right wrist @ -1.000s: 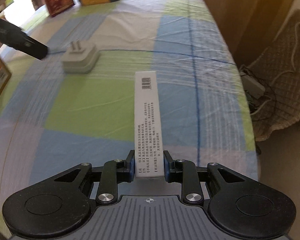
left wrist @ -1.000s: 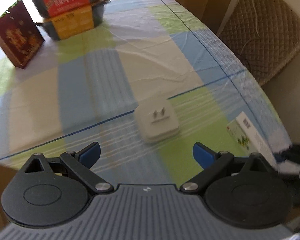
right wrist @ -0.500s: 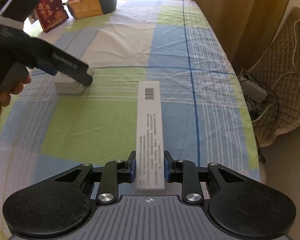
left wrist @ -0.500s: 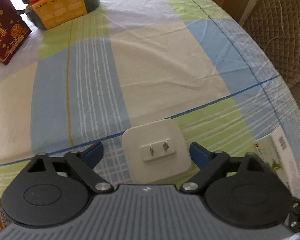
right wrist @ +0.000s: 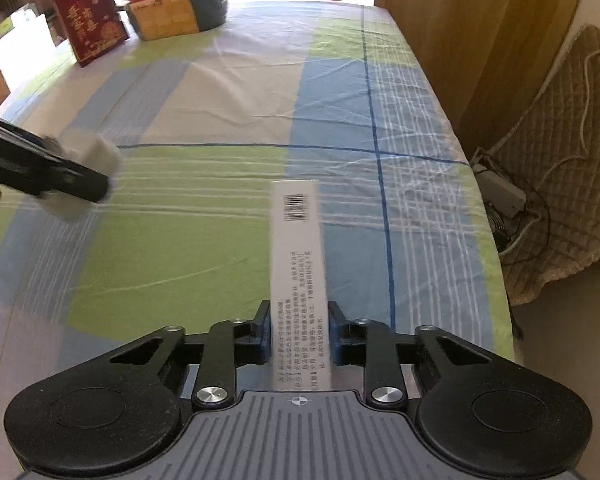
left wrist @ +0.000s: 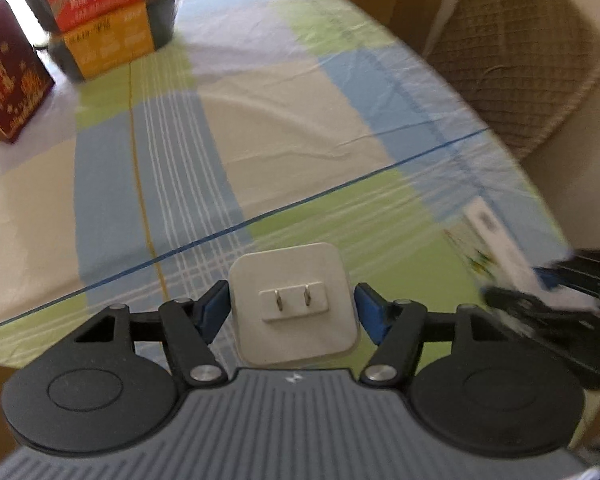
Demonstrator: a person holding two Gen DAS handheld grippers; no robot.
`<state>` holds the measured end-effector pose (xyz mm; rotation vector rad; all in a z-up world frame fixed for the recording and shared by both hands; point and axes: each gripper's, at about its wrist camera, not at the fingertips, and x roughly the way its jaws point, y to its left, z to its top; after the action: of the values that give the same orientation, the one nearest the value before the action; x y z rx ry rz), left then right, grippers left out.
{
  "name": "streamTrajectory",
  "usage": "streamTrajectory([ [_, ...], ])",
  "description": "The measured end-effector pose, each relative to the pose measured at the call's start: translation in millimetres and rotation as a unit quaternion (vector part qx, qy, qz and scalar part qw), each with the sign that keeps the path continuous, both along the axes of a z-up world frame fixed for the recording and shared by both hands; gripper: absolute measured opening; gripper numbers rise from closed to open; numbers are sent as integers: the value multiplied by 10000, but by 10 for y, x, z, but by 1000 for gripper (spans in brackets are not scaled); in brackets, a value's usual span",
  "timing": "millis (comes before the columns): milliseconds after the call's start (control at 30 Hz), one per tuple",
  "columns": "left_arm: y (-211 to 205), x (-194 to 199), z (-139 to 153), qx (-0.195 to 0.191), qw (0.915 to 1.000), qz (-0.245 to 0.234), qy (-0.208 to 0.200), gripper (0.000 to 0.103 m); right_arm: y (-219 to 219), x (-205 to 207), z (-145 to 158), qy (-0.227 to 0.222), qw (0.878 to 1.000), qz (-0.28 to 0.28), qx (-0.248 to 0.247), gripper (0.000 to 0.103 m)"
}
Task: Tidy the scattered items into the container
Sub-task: 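Carry plug adapter and medicine box over the cardboard box with both grippers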
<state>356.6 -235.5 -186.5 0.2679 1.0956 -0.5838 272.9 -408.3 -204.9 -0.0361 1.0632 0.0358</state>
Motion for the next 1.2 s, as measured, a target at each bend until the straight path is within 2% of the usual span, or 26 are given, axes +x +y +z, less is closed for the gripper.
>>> streamTrajectory([
  [133,232,-220,437,-265,9993,-94,-236,63,63,-51,24,97,9999,69,-115,29],
  [267,663,-450,908,-437,9973,-21,-588,63,146,-129,86,128,9999,76,3,29],
  [367,1059,-627,1178,-415,9957,164,-812,63,228,-181,182,90,9993,66,357,29],
  [467,1526,-803,1383,-330,9934,458,-1003,63,305,-257,285,104,9956,-80,932,29],
  [567,2066,-948,1478,-114,9897,868,-1131,63,410,-362,378,84,9912,-144,1311,29],
  [700,2748,-968,1449,304,9823,1502,-1079,63,554,-440,471,108,9829,-258,1822,29],
  [867,3405,-881,1246,757,9724,2017,-893,63,885,-463,666,7,9767,-137,2140,29],
  [1067,3849,-588,935,1154,9669,2162,-710,63,1545,-332,1143,-403,9700,488,2347,29],
  [1200,3975,-397,761,1314,9679,2040,-659,63,2067,-237,1410,-610,9622,1010,2454,29],
])
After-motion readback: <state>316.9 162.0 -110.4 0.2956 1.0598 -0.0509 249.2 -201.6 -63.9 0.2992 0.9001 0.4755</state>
